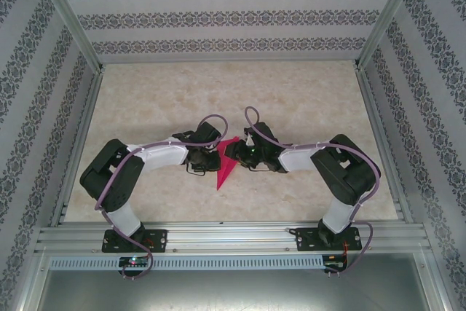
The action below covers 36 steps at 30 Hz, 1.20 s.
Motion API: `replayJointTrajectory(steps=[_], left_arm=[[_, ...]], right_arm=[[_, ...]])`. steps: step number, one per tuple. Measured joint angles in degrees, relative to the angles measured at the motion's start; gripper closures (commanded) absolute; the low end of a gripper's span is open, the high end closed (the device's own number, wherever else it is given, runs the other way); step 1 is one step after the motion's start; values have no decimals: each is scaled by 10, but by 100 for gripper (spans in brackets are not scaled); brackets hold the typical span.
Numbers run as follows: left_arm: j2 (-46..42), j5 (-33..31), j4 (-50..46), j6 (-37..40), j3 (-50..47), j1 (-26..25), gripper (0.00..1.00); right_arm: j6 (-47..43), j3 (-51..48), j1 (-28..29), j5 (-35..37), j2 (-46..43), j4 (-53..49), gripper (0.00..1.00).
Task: Fold a paper plane with a square sheet of paper (pick it up from the middle)
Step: Turn over the paper at the center of the table.
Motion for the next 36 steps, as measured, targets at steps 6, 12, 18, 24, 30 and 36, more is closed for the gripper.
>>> replayJointTrajectory(steps=[6, 12, 18, 24, 30, 36], left_arm=[[-10, 0, 12, -7, -12, 0, 81], [-43, 0, 17, -17, -31, 0, 80], [-112, -19, 28, -20, -61, 0, 80], [-167, -53, 40, -29, -102, 0, 76], [-210, -90, 55, -45, -139, 0, 75], [-241, -121, 58, -54, -155, 0, 74]], right_arm=[[8, -3, 1, 5, 16, 19, 77], [2, 2, 1, 6, 32, 17, 95], [-49, 12, -4, 11, -28, -67, 97], [-178, 103, 0, 138, -181, -343, 95], [-268, 243, 32, 350, -234, -612, 91], [-280, 290, 81, 466, -145, -752, 91]])
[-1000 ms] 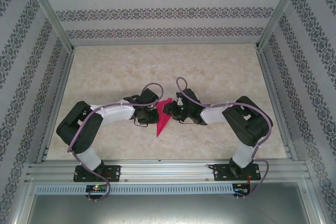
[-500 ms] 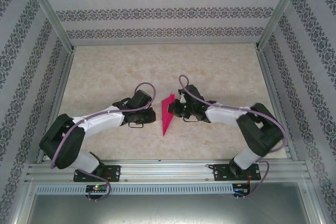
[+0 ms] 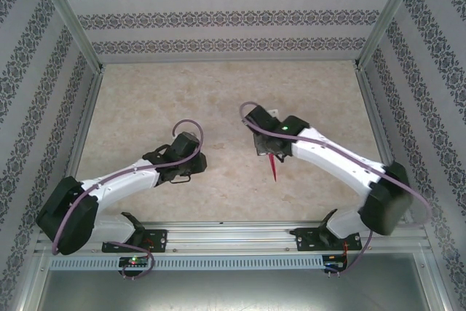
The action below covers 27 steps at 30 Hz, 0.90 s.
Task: Fold a paper plane with a square sheet of paper (pick it up from the middle)
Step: Turn over the paper at the center of the table, then move the paper to the center of the table.
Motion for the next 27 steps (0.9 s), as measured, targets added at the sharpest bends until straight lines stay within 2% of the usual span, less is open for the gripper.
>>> replayJointTrajectory(steps=[5, 7, 9, 10, 13, 15, 19, 21, 24, 27], left_arm=[[-44, -35, 6, -14, -31, 4, 72], [-56, -45, 5, -16, -38, 8, 72], [-69, -54, 4, -17, -40, 10, 71], [-76, -59, 4, -17, -40, 12, 70], [-97, -66, 4, -21, -47, 18, 69], [-104, -67, 3, -24, -49, 21, 69], [-108, -64, 3, -24, -50, 23, 67], [-108, -59, 3, -24, -50, 23, 66], [-100, -38, 5, -23, -49, 23, 66], [-77, -10, 11, -22, -48, 23, 65]], right_arm=[[5, 39, 30, 12, 143, -19, 89], [12, 53, 40, 1, 184, -13, 78], [19, 64, 50, -19, 212, 2, 74], [21, 68, 56, -36, 222, 15, 69], [26, 74, 67, -103, 233, 64, 48], [32, 69, 68, -150, 228, 106, 45], [44, -8, 64, -221, 155, 212, 32], [50, -66, 52, -254, 92, 256, 38], [64, -164, 4, -314, 0, 340, 56], [84, -255, -58, -380, -42, 433, 72]])
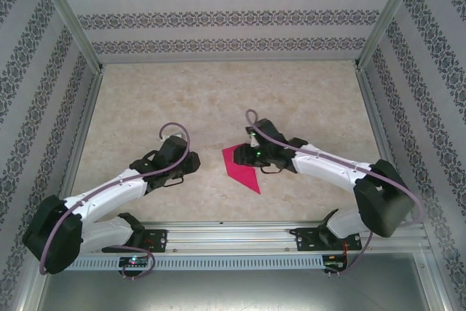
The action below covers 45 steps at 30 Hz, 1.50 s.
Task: Fold a paper plane with a square sheet of paper (pick it up from the middle)
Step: Move the paper to the center of the table.
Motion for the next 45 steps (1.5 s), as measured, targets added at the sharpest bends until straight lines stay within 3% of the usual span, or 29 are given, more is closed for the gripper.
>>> replayJointTrajectory(steps=[3, 7, 20, 26, 35, 45], left_arm=[[26, 28, 7, 2, 5, 0, 65], [56, 60, 12, 7, 20, 0, 64], [106, 129, 41, 11, 29, 0, 63], [110, 141, 42, 11, 43, 0, 54], [196, 179, 84, -20, 81, 0, 52], [272, 202, 104, -41, 132, 0, 54]], right_arm=[[24, -60, -35, -60, 2, 62, 77], [33, -85, -38, -101, 2, 94, 81], [42, -144, -84, -127, 88, 217, 81], [117, -177, -94, -165, 122, 346, 81], [194, -184, -82, -193, 187, 495, 82], [185, -177, -70, -164, 171, 468, 80]])
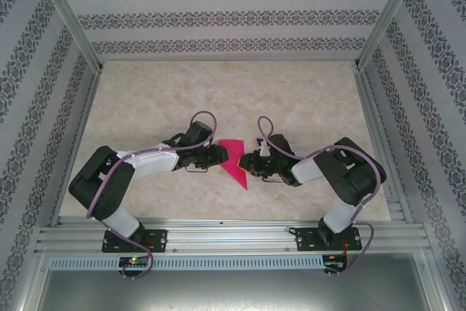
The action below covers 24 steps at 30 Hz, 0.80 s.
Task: Fold a paper plane with a square sheet of paper (pick it up from the middle)
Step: Move the paper to the center of the table.
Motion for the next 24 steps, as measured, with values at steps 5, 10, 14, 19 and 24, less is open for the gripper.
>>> replayJointTrajectory(steps=[5, 10, 14, 19, 24], left_arm=[[24, 18, 10, -9, 0, 0, 58], [44, 33, 14, -10, 11, 0, 66], [49, 48, 18, -12, 23, 0, 77], [54, 64, 36, -12, 27, 0, 87], [61, 75, 49, -19, 27, 0, 93]], right_arm=[[-18, 12, 7, 17, -12, -43, 78], [-37, 22, 7, 24, -23, -80, 77], [-53, 22, 6, 34, -41, -117, 76], [-71, 22, 1, 40, -59, -152, 73], [-83, 22, -3, 40, -70, -171, 68]])
